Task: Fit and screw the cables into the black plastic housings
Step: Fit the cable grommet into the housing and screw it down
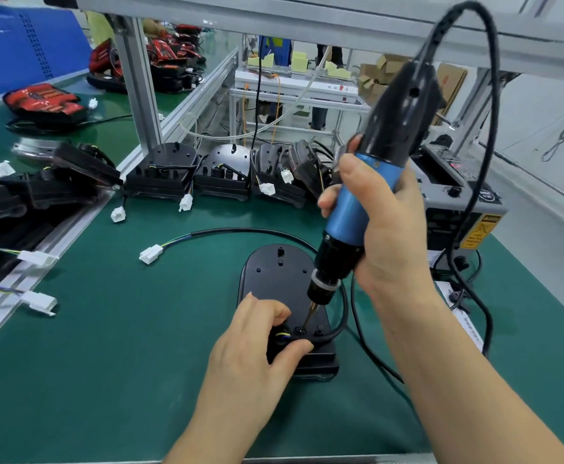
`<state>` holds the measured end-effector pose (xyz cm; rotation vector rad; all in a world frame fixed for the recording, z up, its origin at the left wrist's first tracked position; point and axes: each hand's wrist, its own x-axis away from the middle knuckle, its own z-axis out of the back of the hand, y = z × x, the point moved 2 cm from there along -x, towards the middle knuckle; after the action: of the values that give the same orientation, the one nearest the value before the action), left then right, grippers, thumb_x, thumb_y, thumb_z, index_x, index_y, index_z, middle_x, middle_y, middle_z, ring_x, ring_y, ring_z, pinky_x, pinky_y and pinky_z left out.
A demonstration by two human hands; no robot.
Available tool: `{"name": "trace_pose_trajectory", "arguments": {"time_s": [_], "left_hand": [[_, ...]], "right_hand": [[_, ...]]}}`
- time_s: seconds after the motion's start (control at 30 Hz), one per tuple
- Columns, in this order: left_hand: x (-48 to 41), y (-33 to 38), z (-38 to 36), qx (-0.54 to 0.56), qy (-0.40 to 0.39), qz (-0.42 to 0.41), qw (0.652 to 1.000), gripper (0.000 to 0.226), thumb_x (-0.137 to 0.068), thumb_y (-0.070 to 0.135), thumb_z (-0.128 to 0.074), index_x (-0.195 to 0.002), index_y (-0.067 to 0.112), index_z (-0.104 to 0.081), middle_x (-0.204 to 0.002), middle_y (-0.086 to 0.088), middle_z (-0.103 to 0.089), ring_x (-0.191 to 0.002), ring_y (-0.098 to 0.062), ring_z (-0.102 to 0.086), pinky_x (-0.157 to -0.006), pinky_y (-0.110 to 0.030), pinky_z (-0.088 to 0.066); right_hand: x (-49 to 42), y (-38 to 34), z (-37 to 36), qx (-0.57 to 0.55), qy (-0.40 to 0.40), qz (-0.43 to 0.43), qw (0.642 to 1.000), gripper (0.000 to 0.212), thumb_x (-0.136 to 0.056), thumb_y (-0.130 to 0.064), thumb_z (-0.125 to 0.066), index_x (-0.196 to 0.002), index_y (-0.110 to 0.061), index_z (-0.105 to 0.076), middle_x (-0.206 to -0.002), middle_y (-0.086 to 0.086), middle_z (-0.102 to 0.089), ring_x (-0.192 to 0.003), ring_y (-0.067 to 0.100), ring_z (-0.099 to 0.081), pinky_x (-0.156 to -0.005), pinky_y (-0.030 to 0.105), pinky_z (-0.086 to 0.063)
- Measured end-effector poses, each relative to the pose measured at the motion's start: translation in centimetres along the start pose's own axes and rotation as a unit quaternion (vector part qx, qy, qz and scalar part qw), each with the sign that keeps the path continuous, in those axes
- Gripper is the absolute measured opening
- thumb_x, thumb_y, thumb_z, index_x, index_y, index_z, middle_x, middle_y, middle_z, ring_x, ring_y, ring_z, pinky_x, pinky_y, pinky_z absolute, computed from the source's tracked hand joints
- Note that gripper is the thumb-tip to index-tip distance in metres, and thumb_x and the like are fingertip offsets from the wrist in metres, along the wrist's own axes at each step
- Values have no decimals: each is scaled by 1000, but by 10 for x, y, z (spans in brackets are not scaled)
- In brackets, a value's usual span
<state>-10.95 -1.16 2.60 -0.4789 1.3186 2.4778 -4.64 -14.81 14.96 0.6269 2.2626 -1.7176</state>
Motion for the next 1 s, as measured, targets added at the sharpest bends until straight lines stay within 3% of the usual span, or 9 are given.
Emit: {"name": "trace_pose_trajectory", "arguments": {"time_s": [0.1,0.23,0.33,0.4,0.47,0.6,0.7,0.83,1.0], "left_hand": [[-1,1,0,-17,-5,-26,1000,24,-75,28,-78,-95,33,-65,-88,15,-47,-98,16,-42,-82,1,-31],[-2,1,1,-14,5,-45,999,13,-72,23,-80,-82,26,-74,-86,11,-56,-103,31,-36,-83,5,-31],[-4,3,1,-13,-3,-53,999,13,-71,24,-83,-79,27,-73,-84,12,-56,-103,29,-40,-64,1,-41],[-5,5,0,-20,-5,-57,998,14,-69,25,-83,-77,28,-73,-83,10,-58,-104,33,-34,-52,1,-32],[-5,4,-1,-10,-4,-43,999,19,-65,20,-86,-77,28,-74,-83,10,-59,-104,36,-31,-59,-1,-29],[-4,2,-2,-12,-7,-41,999,20,-64,18,-85,-77,29,-74,-83,10,-59,-103,36,-30,-64,-4,-31],[-4,2,-2,-11,-9,-41,999,20,-64,18,-85,-77,29,-73,-82,11,-58,-103,36,-32,-63,-5,-30],[-5,2,-2,-11,-10,-37,999,21,-64,20,-85,-77,31,-73,-82,15,-55,-103,34,-34,-62,-3,-29],[-5,0,-3,-15,-10,-40,999,21,-63,20,-85,-76,32,-73,-82,15,-56,-102,35,-32,-62,-2,-29]], "right_hand": [[-2,-2,27,-20,57,-36,998,23,-80,-24,-67,-97,-17,-53,-68,-11,-61,-54,15,-59,-55,26,-50],[1,-4,80,-43,170,-111,978,29,-79,-31,-72,-98,-15,-56,-62,-7,-62,-56,14,-62,-54,24,-52],[9,-7,126,-34,278,-157,947,24,-79,-32,-74,-90,-15,-61,-63,-1,-63,-54,13,-61,-53,24,-53],[16,-9,155,-34,338,-186,922,23,-77,-34,-75,-84,-17,-61,-65,-1,-59,-48,12,-58,-49,23,-51],[25,-7,179,-12,375,-222,900,27,-75,-37,-76,-84,-18,-60,-71,0,-57,-43,12,-58,-45,24,-51],[34,2,217,39,402,-266,875,34,-76,-39,-76,-88,-13,-59,-83,5,-61,-52,17,-63,-42,25,-50],[32,10,234,70,410,-287,863,36,-79,-38,-74,-91,-9,-56,-89,11,-61,-67,24,-61,-51,33,-50],[27,22,247,94,404,-298,860,41,-86,-32,-68,-108,-2,-51,-89,17,-61,-68,30,-61,-59,38,-51],[21,29,253,169,383,-310,854,40,-86,-31,-68,-105,-1,-49,-88,19,-60,-73,36,-61,-69,46,-55]]}}
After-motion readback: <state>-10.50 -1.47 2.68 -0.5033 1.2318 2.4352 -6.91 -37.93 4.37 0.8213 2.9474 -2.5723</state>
